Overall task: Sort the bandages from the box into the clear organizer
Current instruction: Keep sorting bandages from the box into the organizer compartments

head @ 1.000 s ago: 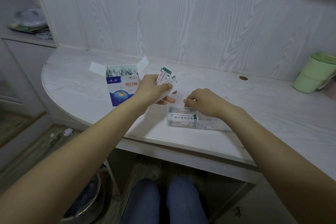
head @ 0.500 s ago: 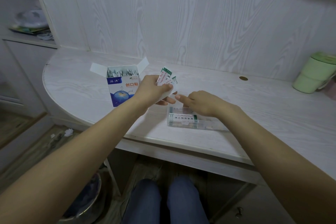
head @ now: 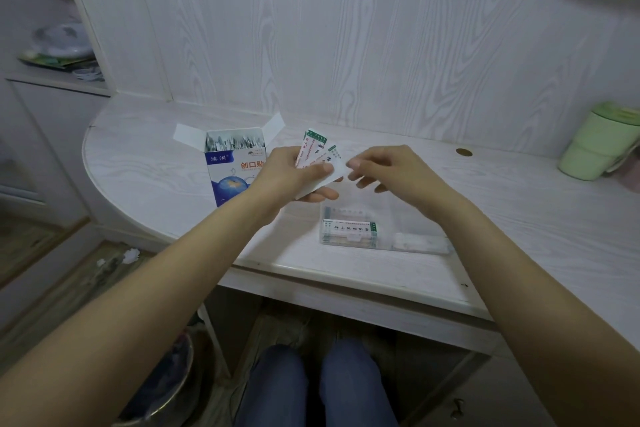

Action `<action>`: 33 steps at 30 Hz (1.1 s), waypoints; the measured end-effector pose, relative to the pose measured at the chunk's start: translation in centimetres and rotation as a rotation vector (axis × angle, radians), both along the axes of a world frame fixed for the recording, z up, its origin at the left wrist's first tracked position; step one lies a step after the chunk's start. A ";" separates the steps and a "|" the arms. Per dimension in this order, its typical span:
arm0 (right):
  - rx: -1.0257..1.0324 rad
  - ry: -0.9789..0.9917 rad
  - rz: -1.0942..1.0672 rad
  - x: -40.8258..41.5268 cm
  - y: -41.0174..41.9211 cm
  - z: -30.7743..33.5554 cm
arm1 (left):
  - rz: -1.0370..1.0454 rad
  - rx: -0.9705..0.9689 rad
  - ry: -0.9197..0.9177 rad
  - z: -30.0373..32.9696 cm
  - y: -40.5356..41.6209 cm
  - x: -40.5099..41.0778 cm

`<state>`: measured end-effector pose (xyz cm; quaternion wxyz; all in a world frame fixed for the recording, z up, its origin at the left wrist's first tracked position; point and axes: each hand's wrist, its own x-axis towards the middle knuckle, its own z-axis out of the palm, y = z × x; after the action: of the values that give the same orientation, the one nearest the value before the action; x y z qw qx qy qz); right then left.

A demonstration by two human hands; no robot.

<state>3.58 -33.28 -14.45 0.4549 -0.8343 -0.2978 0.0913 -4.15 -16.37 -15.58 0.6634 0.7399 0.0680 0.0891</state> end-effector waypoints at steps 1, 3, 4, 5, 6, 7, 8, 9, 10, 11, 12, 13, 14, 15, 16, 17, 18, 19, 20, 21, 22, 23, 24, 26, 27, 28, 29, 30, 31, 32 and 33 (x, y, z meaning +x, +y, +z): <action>0.052 0.027 0.011 -0.1 0.0 0.1 | -0.031 -0.008 -0.006 0.1 -0.2 -0.1; 0.098 0.021 0.005 -0.4 0.3 -0.1 | -0.088 -0.005 -0.015 0.3 -0.6 -0.3; 0.124 0.016 -0.018 -0.5 0.5 -0.2 | -0.108 -0.007 -0.014 0.3 -0.8 -0.3; 0.159 0.024 -0.045 -0.6 0.6 -0.3 | -0.122 -0.027 -0.010 0.4 -0.9 -0.4; 0.194 0.041 -0.072 -0.7 0.7 -0.4 | -0.132 -0.066 -0.003 0.4 -1.0 -0.5; 0.222 0.055 -0.097 -0.8 0.6 -0.5 | -0.136 -0.110 0.007 0.4 -1.0 -0.6; 0.233 0.061 -0.120 -0.8 0.5 -0.6 | -0.130 -0.142 0.019 0.4 -0.9 -0.6; 0.232 0.059 -0.140 -0.8 0.3 -0.7 | -0.113 -0.152 0.029 0.4 -0.7 -0.7; 0.232 0.058 -0.154 -0.9 0.1 -0.8 | -0.088 -0.144 0.032 0.4 -0.5 -0.7; 0.238 0.062 -0.160 -0.9 -0.1 -0.9 | -0.065 -0.131 0.028 0.3 -0.4 -0.7; 0.247 0.073 -0.161 -1.0 -0.2 -1.0 | -0.047 -0.119 0.019 0.2 -0.2 -0.7; 0.258 0.089 -0.164 -1.1 -0.4 -1.0 | -0.038 -0.111 0.010 0.2 -0.1 -0.7; 0.268 0.112 -0.169 -1.2 -0.5 -1.1 | -0.034 -0.106 0.003 0.2 -0.1 -0.7; 0.274 0.131 -0.174 -1.3 -0.6 -1.1 | -0.034 -0.100 -0.004 0.1 -0.1 -0.7; 0.278 0.145 -0.181 -1.5 -0.6 -1.2 | -0.033 -0.091 -0.010 0.0 -0.1 -0.7; 0.285 0.151 -0.186 -1.6 -0.7 -1.2 | -0.027 -0.084 -0.015 0.0 -0.2 -0.7; 0.304 0.158 -0.188 -1.7 -0.7 -1.3 | -0.017 -0.083 -0.020 -0.1 -0.2 -0.7; 0.336 0.170 -0.189 -1.8 -0.8 -1.3 | -0.004 -0.087 -0.024 -0.1 -0.2 -0.6; 0.375 0.187 -0.189 -1.8 -0.9 -1.3 | 0.009 -0.091 -0.027 -0.2 -0.1 -0.6; 0.404 0.198 -0.195 -1.9 -1.0 -1.4 | 0.021 -0.092 -0.030 -0.2 -0.1 -0.6; 0.414 0.202 -0.206 -1.9 -1.0 -1.4 | 0.029 -0.091 -0.030 -0.3 -0.1 -0.7; 0.404 0.186 -0.221 -2.0 -1.1 -1.5 | 0.036 -0.090 -0.028 -0.3 -0.1 -0.7; 0.374 0.160 -0.231 -2.0 -1.2 -1.7 | 0.042 -0.086 -0.025 -0.3 -0.1 -0.8; 0.300 0.114 -0.237 -2.1 -1.3 -1.9 | 0.046 -0.048 -0.015 -0.2 -0.1 -0.9; 0.268 0.108 -0.241 -2.2 -1.3 -2.1 | 0.043 -0.016 -0.009 -0.2 -0.2 -1.0; 0.241 0.103 -0.251 -2.4 -1.3 -2.2 | 0.042 0.017 -0.005 -0.3 -0.3 -1.1; 0.215 0.088 -0.265 -2.4 -1.4 -2.3 | 0.044 0.044 -0.004 -0.4 -0.3 -1.3; 0.184 0.067 -0.283 -2.5 -1.4 -2.4 | 0.049 0.063 -0.008 -0.4 -0.3 -1.4; 0.137 0.036 -0.300 -2.7 -1.4 -2.6 | 0.058 0.074 -0.012 -0.5 -0.4 -1.5; 0.081 0.000 -0.309 -2.9 -1.3 -2.6 | 0.069 0.082 -0.018 -0.6 -0.4 -1.6; 0.027 -0.038 -0.309 -3.1 -1.3 -2.8 | 0.078 0.088 -0.024 -0.6 -0.4 -1.7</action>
<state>0.52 -34.55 -17.27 0.4689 -0.8656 -0.1756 0.0002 -5.88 -16.80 -16.19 0.6271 0.7639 0.0849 0.1264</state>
